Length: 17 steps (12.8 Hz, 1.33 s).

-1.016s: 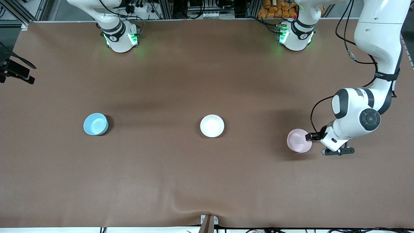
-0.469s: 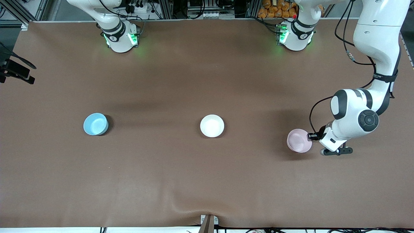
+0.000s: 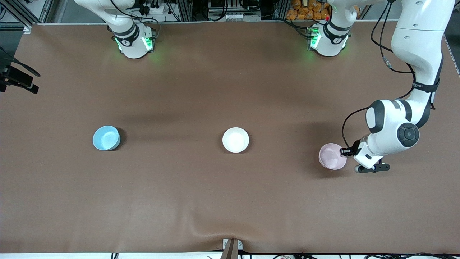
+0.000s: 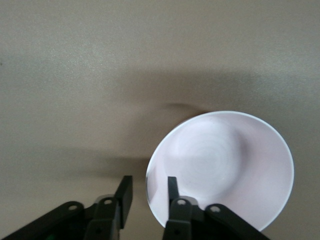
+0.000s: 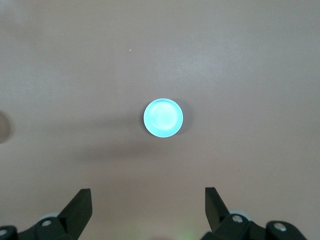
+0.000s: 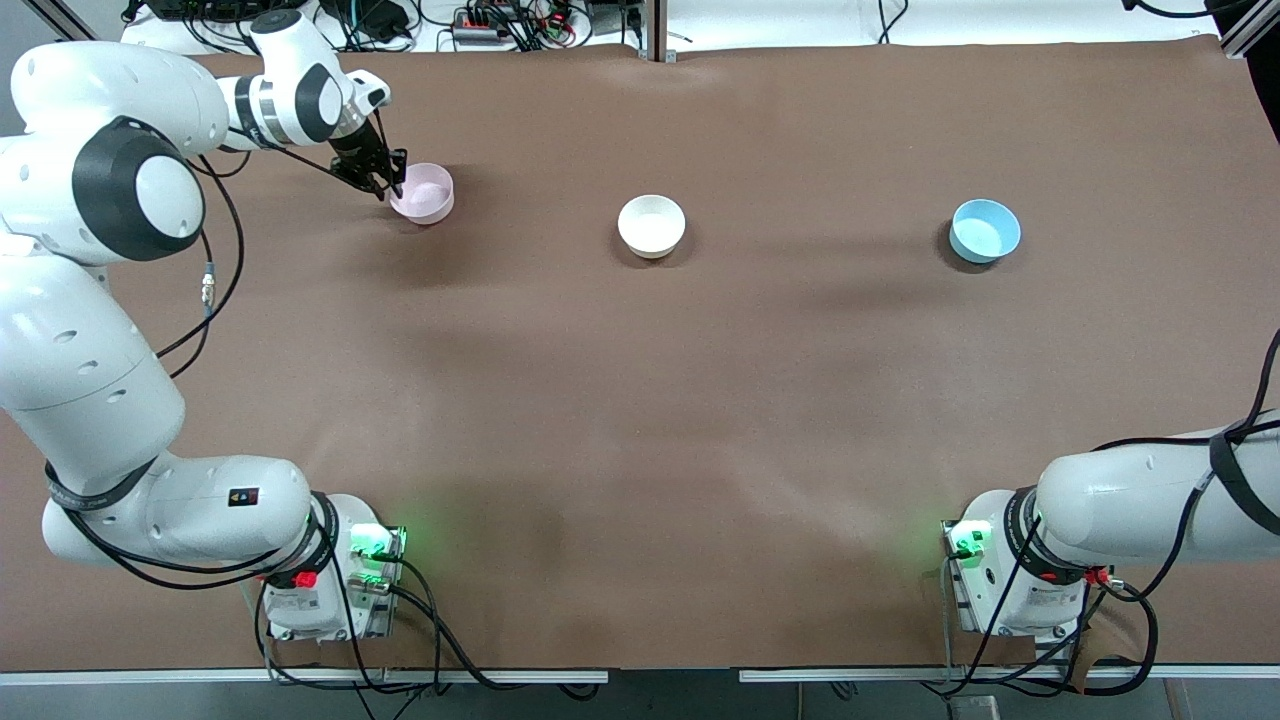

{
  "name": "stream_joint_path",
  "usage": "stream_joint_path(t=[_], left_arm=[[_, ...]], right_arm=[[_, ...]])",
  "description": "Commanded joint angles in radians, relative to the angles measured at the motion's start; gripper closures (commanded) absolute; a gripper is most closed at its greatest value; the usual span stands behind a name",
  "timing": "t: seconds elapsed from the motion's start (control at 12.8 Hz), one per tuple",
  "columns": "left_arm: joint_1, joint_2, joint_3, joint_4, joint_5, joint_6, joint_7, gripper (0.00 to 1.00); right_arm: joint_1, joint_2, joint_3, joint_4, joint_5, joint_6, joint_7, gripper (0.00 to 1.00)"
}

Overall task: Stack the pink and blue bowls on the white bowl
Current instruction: 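Close the left gripper on the pink bowl rim and lift it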

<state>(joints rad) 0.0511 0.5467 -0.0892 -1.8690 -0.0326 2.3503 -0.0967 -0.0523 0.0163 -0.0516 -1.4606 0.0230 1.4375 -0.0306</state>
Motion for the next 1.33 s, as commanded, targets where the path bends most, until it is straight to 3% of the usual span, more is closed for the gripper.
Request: stream_joint_path(t=[0.0, 0.08, 0.16, 0.55, 1.02, 1.25], left_arm=[[0.001, 0.019, -0.001, 0.011, -0.023, 0.015, 0.006, 0.81], [0.003, 0.019, -0.001, 0.011, -0.032, 0.015, -0.001, 0.96], [0.003, 0.018, -0.001, 0.011, -0.036, 0.015, -0.003, 1.00], [0.001, -0.017, -0.012, 0.011, -0.036, -0.028, 0.008, 1.00], [0.004, -0.106, -0.134, 0.074, -0.038, -0.178, -0.012, 1.00], [-0.007, -0.103, -0.207, 0.105, -0.116, -0.212, -0.089, 1.00]], right_arm=[[-0.015, 0.008, 0.006, 0.017, 0.017, -0.006, -0.002, 0.00], [-0.014, 0.008, 0.006, 0.016, 0.017, -0.008, 0.000, 0.00], [-0.012, 0.008, 0.006, 0.017, 0.017, -0.008, 0.000, 0.00], [-0.020, 0.008, 0.004, 0.016, 0.017, -0.009, -0.002, 0.00], [-0.021, 0.010, 0.004, 0.016, 0.015, -0.011, -0.002, 0.00], [-0.015, 0.013, 0.004, 0.016, 0.014, -0.011, -0.002, 0.00]])
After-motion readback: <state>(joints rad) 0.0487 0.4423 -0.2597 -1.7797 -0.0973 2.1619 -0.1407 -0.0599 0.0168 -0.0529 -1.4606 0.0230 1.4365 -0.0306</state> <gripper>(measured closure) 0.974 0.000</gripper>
